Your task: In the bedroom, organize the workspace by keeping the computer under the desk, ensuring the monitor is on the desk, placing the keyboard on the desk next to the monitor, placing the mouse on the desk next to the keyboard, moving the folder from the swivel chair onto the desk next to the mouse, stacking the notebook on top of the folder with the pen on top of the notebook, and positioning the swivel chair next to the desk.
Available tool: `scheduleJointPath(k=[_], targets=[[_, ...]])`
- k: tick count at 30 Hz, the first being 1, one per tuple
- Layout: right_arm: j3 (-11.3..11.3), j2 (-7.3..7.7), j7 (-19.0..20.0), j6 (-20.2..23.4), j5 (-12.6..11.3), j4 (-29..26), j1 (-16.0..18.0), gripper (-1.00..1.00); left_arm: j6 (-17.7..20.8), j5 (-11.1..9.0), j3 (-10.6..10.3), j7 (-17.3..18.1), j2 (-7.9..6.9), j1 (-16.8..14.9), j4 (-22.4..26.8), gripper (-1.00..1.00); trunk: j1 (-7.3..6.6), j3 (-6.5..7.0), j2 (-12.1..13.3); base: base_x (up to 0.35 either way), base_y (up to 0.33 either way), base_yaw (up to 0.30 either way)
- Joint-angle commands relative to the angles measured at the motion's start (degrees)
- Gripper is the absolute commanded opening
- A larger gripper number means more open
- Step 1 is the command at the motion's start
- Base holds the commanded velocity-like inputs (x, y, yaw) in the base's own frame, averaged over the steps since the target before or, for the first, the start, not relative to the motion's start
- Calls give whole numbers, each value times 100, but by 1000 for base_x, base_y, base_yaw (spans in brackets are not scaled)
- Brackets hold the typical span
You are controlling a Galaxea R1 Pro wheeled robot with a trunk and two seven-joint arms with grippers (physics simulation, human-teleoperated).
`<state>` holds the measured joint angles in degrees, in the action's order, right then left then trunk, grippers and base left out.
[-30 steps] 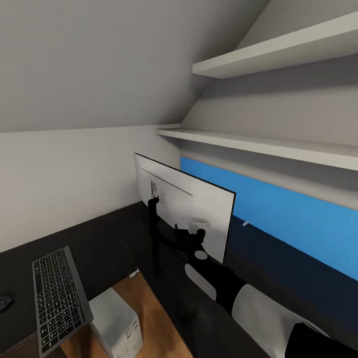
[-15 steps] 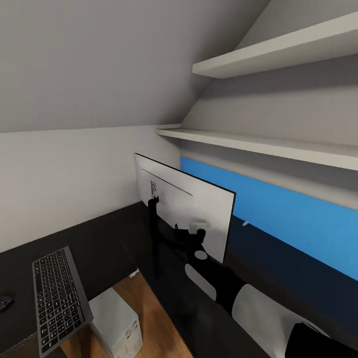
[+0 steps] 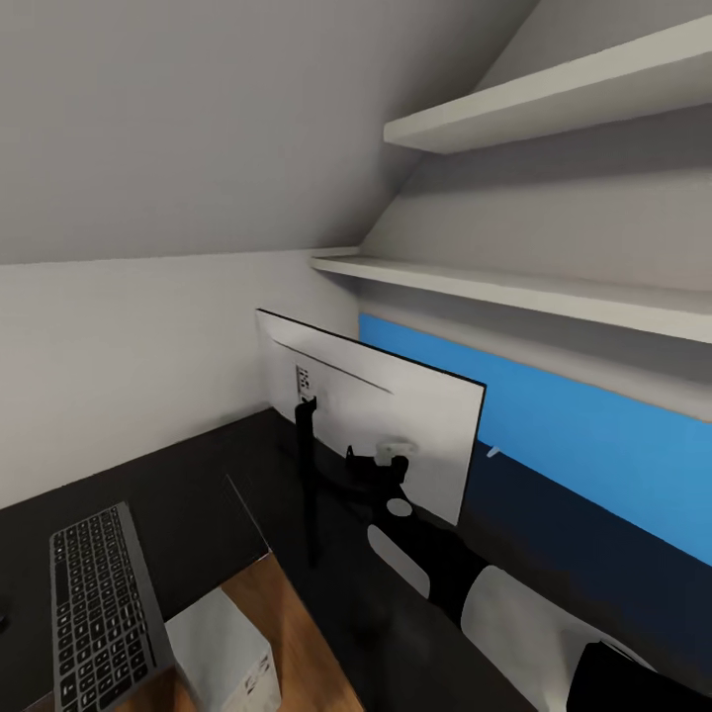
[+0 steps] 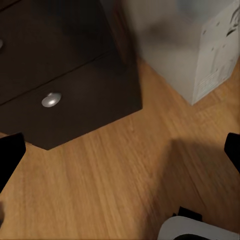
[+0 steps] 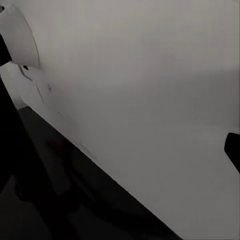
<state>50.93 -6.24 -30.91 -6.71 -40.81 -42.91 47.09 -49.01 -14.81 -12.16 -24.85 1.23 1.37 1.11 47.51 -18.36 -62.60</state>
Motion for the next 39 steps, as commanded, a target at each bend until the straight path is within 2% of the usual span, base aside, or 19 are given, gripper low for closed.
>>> scheduleJointPath(k=[1,22,39], targets=[[37,1,-29,-50,-59,2,11,100,-5,-39,-50,-28,3,3,12,100,2,-6,-4,93,0,0],[40,0,-29,-50,-59,-7,11,100,6,-39,-50,-25,9,3,12,100,2,-6,-4,59,0,0],[42,0,-21,-50,-59,-7,11,100,15,-39,-50,102,0,3,12,100,2,-6,-4,123,0,0]])
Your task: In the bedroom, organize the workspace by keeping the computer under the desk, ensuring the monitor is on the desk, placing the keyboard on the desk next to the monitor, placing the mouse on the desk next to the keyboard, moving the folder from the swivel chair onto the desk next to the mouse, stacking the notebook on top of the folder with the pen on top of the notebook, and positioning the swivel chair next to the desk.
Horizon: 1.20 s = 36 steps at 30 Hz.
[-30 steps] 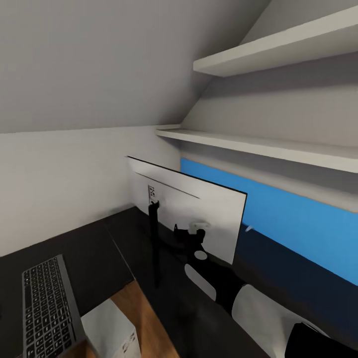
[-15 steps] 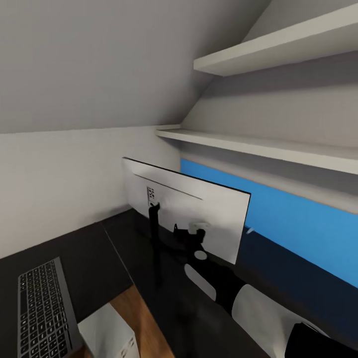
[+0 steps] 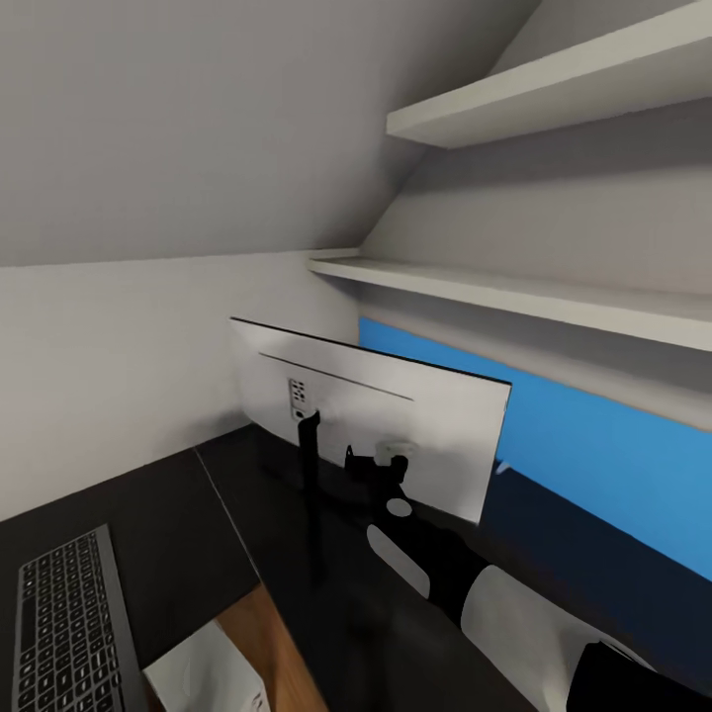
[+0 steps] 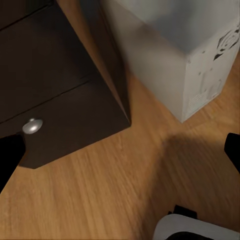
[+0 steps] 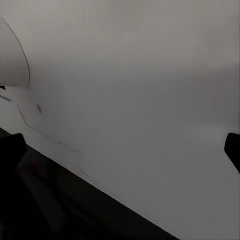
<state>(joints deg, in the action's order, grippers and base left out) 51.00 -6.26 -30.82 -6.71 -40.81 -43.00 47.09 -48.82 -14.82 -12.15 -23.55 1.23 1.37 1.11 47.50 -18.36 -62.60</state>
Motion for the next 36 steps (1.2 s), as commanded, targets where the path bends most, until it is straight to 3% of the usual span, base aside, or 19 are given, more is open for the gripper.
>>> scheduleJointPath(k=[1,29,36], targets=[[36,2,-30,-49,-59,2,11,100,-5,-39,-51,-27,-2,3,12,100,3,-6,-3,215,0,0],[50,2,-27,-57,-42,19,11,100,7,-47,-34,-27,-16,3,12,100,3,-6,-3,13,0,0],[59,-18,-25,-58,-33,23,11,100,26,-47,-28,-33,-19,3,12,100,3,-6,-3,-217,0,46]])
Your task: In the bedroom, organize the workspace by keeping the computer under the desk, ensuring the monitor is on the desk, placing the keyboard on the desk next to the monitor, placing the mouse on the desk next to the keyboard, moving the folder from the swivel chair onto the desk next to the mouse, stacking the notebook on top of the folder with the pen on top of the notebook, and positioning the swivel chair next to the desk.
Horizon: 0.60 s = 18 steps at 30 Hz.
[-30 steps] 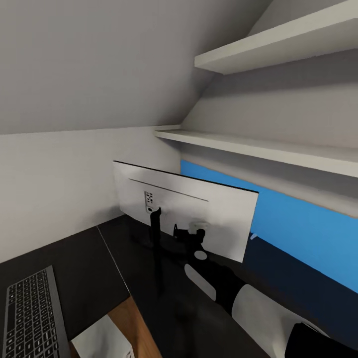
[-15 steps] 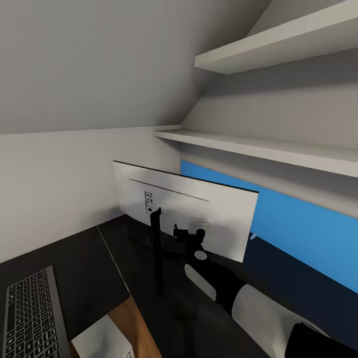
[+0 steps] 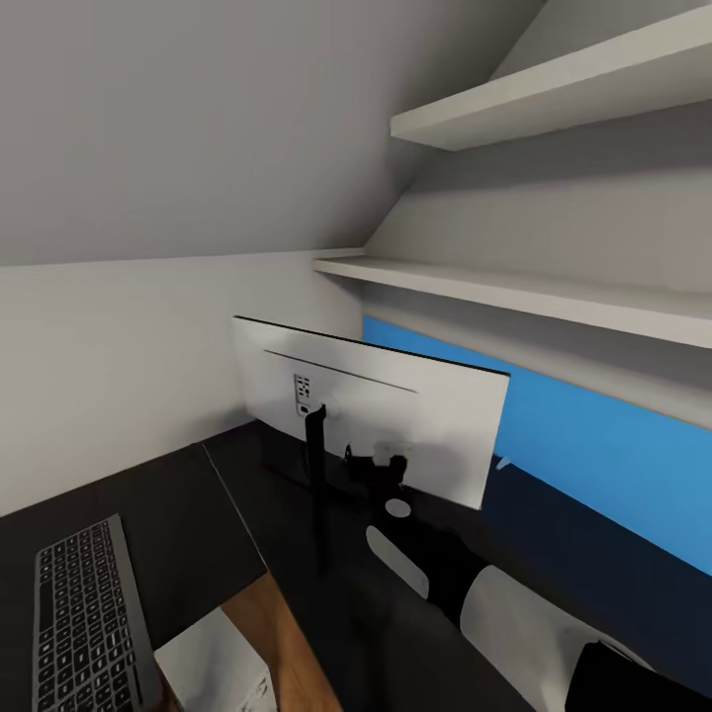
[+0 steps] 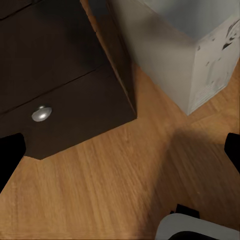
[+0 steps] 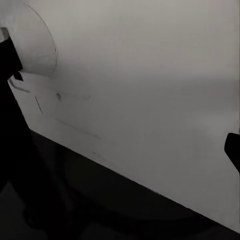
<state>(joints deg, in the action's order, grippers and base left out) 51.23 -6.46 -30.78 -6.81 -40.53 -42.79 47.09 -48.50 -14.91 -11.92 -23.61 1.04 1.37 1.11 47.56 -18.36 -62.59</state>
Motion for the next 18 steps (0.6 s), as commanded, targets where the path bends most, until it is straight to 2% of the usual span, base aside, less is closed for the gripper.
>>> scheduleJointPath(k=[1,6,18], targets=[[35,-1,-28,-49,-62,3,10,100,-5,-39,-50,-28,-1,3,12,100,-2,-6,-5,-263,0,148],[49,-21,-25,-49,-74,7,10,100,-2,-43,-42,-30,-6,3,12,100,-2,-6,-5,-143,0,188],[67,-71,-12,-55,-84,103,10,100,-1,-47,-30,-30,1,3,12,100,-2,-6,-5,-12,0,229]])
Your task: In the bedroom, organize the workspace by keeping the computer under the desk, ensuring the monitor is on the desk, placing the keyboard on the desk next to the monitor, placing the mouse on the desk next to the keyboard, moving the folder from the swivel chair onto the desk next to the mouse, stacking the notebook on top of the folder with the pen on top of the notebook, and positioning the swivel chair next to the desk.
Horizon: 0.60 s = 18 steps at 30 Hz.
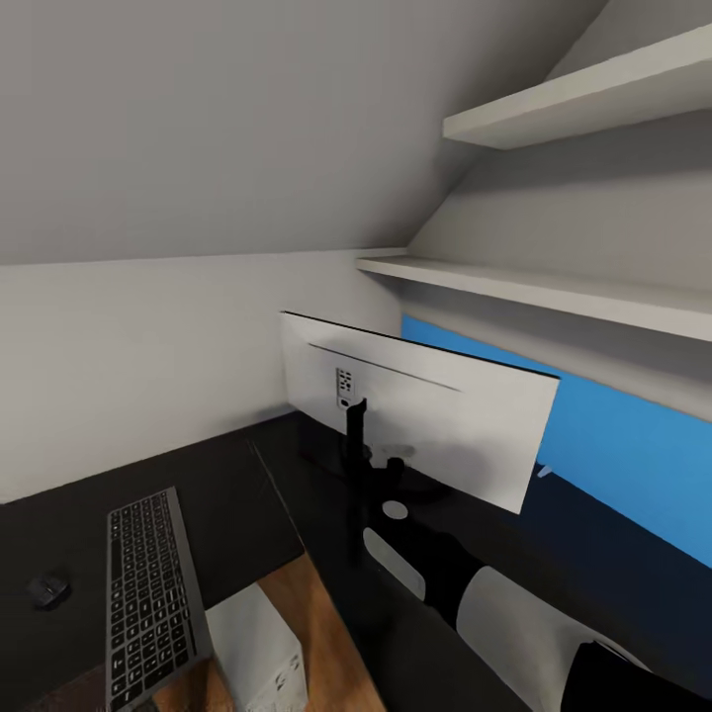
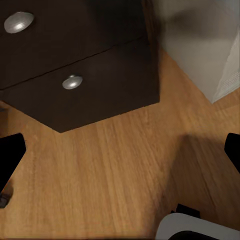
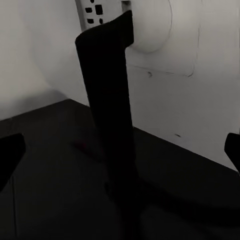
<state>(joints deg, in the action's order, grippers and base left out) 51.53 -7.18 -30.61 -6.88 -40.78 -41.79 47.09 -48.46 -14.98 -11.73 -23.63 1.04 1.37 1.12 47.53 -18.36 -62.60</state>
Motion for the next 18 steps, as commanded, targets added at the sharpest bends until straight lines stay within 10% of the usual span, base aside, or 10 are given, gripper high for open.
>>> scheduleJointPath(k=[1,12,18], targets=[[39,-45,-26,-49,-53,88,10,100,-5,-40,-49,-28,1,3,11,100,0,-6,-4,-1,0,238],[44,-282,-8,-451,41,969,10,100,-5,-40,-49,-28,1,3,11,100,0,-6,-4,0,0,216],[46,-282,6,-1411,803,1463,10,100,-8,-40,-54,-28,1,3,11,100,0,-6,-4,0,0,22]])
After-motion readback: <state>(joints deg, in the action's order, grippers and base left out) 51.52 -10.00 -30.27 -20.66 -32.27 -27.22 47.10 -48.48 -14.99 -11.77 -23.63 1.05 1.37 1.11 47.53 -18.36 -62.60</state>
